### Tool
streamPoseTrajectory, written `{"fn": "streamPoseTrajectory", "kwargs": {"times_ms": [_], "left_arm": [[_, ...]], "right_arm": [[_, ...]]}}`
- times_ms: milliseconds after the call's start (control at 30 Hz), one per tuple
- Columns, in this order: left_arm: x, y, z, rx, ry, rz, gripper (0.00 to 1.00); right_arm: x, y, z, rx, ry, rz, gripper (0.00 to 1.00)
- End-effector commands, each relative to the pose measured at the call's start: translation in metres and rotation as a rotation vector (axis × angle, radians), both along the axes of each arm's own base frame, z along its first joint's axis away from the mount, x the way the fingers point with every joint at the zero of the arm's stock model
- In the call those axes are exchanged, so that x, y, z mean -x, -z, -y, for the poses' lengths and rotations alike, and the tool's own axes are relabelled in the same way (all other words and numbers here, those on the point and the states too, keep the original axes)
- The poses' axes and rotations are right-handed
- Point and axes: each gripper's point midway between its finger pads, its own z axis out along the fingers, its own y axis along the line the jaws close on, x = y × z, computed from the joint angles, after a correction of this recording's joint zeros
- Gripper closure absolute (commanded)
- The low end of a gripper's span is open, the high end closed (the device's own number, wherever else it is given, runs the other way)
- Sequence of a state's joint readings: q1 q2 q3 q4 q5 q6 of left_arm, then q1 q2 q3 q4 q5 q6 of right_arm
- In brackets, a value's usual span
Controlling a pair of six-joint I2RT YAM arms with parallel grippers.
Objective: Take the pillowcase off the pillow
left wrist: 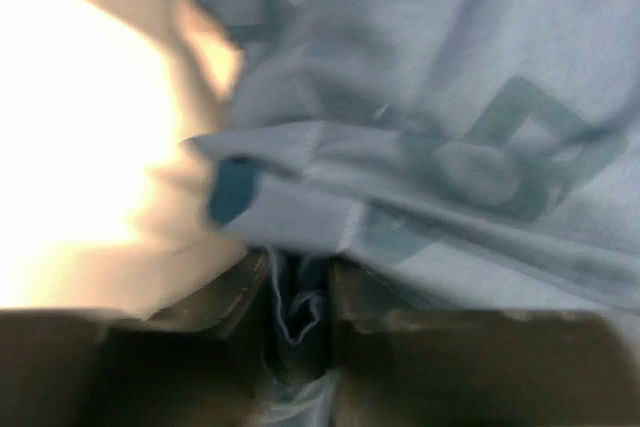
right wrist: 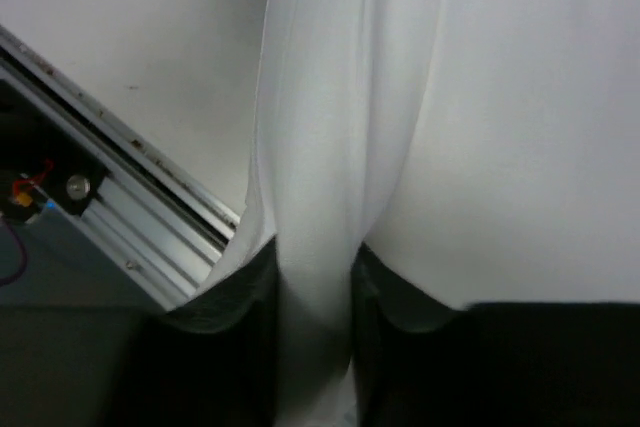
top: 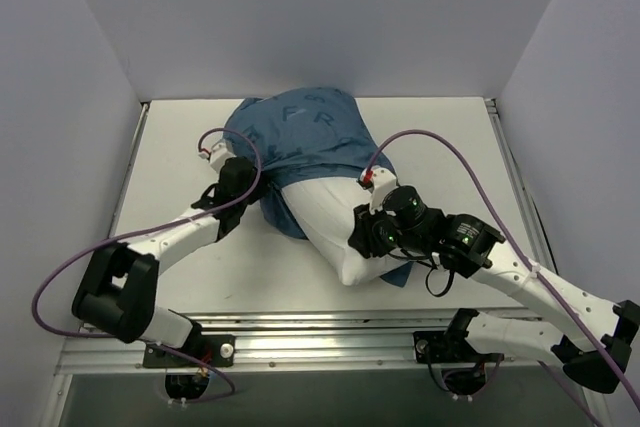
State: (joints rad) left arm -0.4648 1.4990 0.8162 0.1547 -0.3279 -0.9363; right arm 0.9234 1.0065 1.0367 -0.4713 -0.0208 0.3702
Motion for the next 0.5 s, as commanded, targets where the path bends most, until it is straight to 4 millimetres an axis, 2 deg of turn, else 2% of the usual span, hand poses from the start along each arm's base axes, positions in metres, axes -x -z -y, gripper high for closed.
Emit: {"fn": "streamPoseTrajectory", "kwargs": {"times_ms": [0, 33, 67, 100, 133, 167, 200, 233, 267, 333, 367, 400, 467], "left_arm": [[0.018, -0.051, -0.048, -0.089, -0.04, 0.085, 0.5], [0.035, -0.055, -0.039, -0.11, 0.033, 0.064, 0.42], [0.042, -0.067, -0.034, -0.131, 0.08, 0.089, 0.36], [0.051, -0.09, -0.032, -0.185, 0.149, 0.149, 0.32], [0.06, -0.096, -0.025, -0.218, 0.208, 0.158, 0.3], [0.063, -0.117, -0.014, -0.218, 0.284, 0.202, 0.3], [0.066, -0.129, -0.008, -0.268, 0.351, 0.24, 0.3], [0.068, -0.136, -0.002, -0.292, 0.397, 0.254, 0.28], [0.072, -0.162, 0.016, -0.299, 0.474, 0.319, 0.26], [0.069, -0.167, 0.036, -0.41, 0.593, 0.359, 0.2], [0.073, -0.173, 0.052, -0.441, 0.662, 0.387, 0.18], [0.067, -0.181, 0.07, -0.496, 0.75, 0.426, 0.18], [0.066, -0.179, 0.093, -0.535, 0.872, 0.434, 0.17]], "right_arm": [[0.03, -0.021, -0.016, -0.123, -0.178, -0.028, 0.62], [0.026, -0.028, -0.019, -0.145, -0.184, -0.006, 0.56], [0.023, -0.032, -0.021, -0.155, -0.192, 0.002, 0.49], [0.017, -0.034, -0.022, -0.155, -0.18, 0.01, 0.39], [0.003, -0.037, -0.017, -0.149, -0.132, 0.025, 0.35], [-0.01, -0.032, -0.015, -0.125, -0.093, 0.021, 0.31], [-0.021, -0.038, -0.012, -0.125, -0.053, 0.038, 0.26], [-0.044, -0.038, 0.001, -0.115, 0.039, 0.056, 0.24], [-0.056, -0.034, 0.008, -0.107, 0.089, 0.05, 0.23], [-0.076, -0.031, 0.021, -0.143, 0.151, 0.034, 0.19], [-0.097, -0.026, 0.043, -0.152, 0.234, 0.028, 0.18], [-0.103, -0.02, 0.051, -0.162, 0.255, 0.014, 0.16], [-0.114, -0.005, 0.066, -0.191, 0.278, -0.038, 0.16]]}}
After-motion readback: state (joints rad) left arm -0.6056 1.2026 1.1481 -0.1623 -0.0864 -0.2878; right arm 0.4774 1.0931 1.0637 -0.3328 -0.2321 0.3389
